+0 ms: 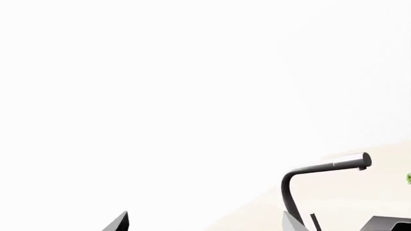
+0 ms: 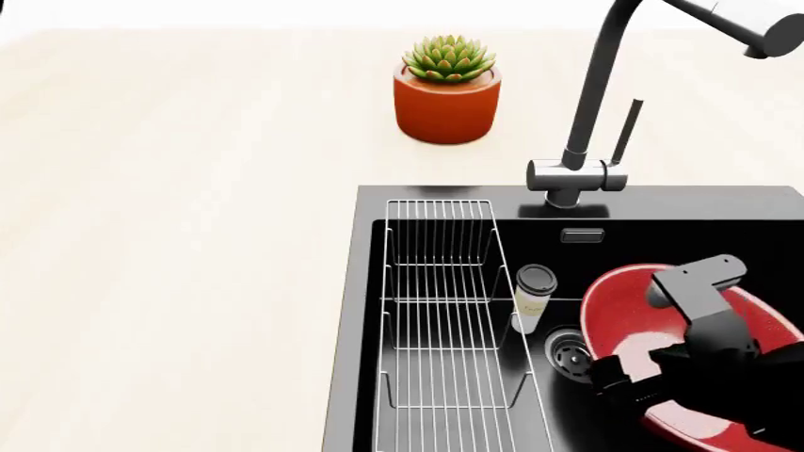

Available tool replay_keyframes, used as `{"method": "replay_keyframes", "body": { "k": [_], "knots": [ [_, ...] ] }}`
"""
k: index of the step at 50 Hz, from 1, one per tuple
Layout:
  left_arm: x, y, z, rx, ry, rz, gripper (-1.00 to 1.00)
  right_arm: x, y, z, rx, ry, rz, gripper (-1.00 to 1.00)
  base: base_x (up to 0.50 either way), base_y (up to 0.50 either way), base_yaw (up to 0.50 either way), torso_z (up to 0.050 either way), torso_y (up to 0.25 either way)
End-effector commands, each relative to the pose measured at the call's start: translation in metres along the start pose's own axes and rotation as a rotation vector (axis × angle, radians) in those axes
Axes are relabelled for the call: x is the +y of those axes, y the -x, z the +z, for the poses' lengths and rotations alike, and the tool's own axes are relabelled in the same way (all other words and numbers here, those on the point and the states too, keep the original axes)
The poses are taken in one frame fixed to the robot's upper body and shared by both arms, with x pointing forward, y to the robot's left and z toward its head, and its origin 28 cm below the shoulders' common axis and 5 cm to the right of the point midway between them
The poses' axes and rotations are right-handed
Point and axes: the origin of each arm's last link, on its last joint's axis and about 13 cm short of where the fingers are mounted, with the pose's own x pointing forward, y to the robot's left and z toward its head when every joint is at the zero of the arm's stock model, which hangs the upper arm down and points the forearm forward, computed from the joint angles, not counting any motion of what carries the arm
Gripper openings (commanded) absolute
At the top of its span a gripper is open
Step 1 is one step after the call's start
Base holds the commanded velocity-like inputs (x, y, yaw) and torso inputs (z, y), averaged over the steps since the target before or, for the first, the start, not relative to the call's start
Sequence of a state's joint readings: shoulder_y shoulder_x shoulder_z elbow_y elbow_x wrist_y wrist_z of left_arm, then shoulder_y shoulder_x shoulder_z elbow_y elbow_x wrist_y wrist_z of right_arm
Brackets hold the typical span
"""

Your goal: Pick the cup and bowl from the sink and place them on the counter for drying.

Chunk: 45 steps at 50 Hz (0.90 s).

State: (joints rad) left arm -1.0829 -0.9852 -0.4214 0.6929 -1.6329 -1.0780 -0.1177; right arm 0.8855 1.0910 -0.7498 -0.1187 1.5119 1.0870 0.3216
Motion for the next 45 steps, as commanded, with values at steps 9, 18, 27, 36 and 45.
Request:
{"method": "replay_keyframes", "body": {
  "k": [9, 18, 27, 36, 45],
  "knots": [
    [-0.001, -0.001, -0.002, 0.003, 0.002, -0.001, 1.0, -0.002, -0.001, -0.014, 0.054, 0.001, -0.03, 1.0, 0.0, 0.0, 0.0, 0.0, 0.0],
    [-0.001, 0.0, -0.003, 0.003, 0.003, 0.0, 1.0, -0.002, -0.006, -0.018, 0.084, 0.023, -0.043, 1.0, 0.0, 0.0, 0.0, 0.0, 0.0],
    [-0.001, 0.0, -0.003, 0.004, 0.003, 0.0, 1.0, 0.0, -0.009, -0.023, 0.11, 0.037, -0.037, 1.0, 0.0, 0.0, 0.0, 0.0, 0.0],
    [-0.002, 0.001, -0.005, 0.006, 0.006, -0.002, 1.0, 0.0, -0.012, -0.03, 0.124, 0.042, -0.048, 1.0, 0.0, 0.0, 0.0, 0.0, 0.0],
    [-0.002, 0.001, -0.005, 0.009, 0.006, -0.002, 1.0, 0.0, -0.016, -0.031, 0.133, 0.06, -0.063, 1.0, 0.0, 0.0, 0.0, 0.0, 0.0]
  ]
}}
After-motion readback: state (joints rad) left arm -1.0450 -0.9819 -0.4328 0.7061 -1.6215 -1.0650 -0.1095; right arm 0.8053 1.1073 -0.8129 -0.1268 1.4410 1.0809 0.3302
